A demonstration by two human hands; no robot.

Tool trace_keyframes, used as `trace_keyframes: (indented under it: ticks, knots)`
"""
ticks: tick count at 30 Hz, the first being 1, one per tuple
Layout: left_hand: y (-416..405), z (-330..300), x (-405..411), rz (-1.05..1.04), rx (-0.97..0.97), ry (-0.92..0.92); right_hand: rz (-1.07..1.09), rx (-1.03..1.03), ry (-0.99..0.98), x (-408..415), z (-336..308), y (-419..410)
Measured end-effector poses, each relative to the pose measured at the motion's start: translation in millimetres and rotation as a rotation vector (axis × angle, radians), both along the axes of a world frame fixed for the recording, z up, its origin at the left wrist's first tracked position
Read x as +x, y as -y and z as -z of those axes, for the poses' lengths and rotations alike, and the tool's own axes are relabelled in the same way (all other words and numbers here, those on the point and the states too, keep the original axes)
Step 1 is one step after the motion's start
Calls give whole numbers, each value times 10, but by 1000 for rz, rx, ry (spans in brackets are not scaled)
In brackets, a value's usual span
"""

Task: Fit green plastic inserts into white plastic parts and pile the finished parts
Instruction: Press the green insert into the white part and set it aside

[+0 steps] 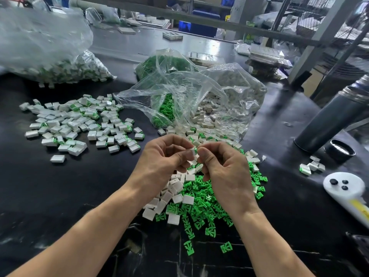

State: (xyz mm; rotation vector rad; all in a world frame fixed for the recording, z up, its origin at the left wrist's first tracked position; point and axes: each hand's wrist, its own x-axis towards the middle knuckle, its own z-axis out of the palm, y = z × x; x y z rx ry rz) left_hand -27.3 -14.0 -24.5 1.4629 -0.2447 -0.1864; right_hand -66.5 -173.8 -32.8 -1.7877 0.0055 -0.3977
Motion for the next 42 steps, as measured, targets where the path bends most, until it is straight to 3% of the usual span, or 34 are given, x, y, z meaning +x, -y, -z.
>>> trace_keyframes:
  ticks: [20, 42]
  knots:
    - [13, -31, -16, -32, 50, 34, -3, 242, -26, 17, -12, -28]
    - [-33, 46, -10, -75, 363, 326, 21, -115, -31, -49, -41, -10]
